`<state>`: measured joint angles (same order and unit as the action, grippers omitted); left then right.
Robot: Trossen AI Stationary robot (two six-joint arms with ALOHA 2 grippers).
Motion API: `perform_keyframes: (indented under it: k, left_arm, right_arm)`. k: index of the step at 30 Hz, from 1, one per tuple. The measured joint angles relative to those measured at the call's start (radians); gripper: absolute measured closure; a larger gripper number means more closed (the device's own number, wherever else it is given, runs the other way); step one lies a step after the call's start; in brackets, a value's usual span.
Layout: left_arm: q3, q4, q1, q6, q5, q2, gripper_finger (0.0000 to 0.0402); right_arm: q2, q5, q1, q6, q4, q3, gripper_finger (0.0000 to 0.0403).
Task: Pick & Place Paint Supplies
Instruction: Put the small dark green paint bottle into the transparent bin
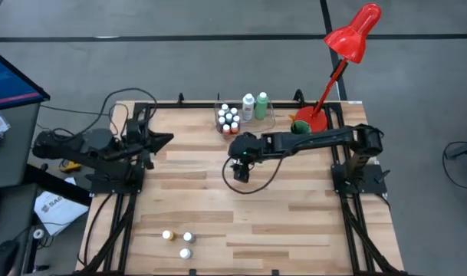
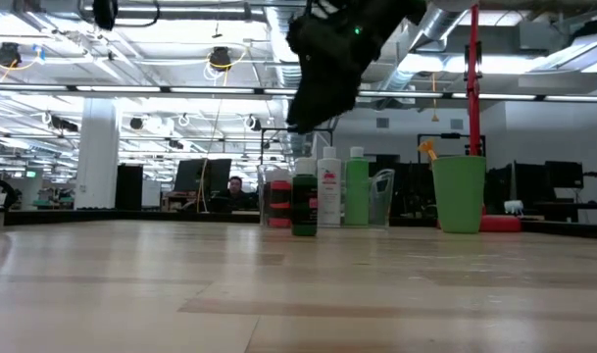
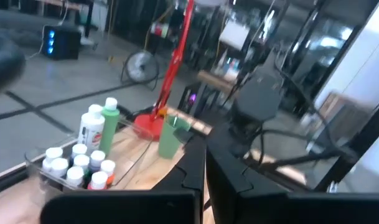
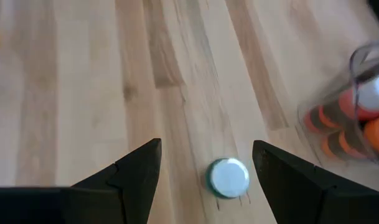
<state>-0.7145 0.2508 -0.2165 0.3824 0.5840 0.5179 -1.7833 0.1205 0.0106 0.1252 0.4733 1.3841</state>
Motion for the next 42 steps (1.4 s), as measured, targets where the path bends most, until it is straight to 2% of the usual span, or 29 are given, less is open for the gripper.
perform_keyframes:
  k: [7,13,22,33,36,42]
  left_arm:
    - [0.262,-0.201,0.0,0.001,0.0,-0.162,0.0401]
    - [0.399,-0.264,0.0,0.014,-0.001,-0.245,0.0401]
    - [0.456,-0.277,0.0,-0.007,-0.001,-0.333,0.0401]
    - [0.508,-0.282,0.001,0.015,-0.001,-0.335,0.0401]
    - [0.515,-0.282,0.001,0.017,-0.001,-0.335,0.0401]
    - [0.516,-0.284,0.001,0.018,-0.002,-0.334,0.0401]
  right_arm:
    - [-0.073,0.0,0.027,0.011,0.051,0.018,0.0154]
    - [-0.088,-0.046,0.049,0.048,0.052,0.018,0.0154]
    - [-0.088,-0.046,0.082,0.052,0.082,0.018,0.0167]
    - [-0.141,-0.053,0.083,0.052,0.064,0.016,0.0178]
    - [-0.149,-0.053,0.084,0.052,0.071,0.017,0.0202]
    - [-0.147,-0.048,0.083,0.052,0.054,0.02,0.0297]
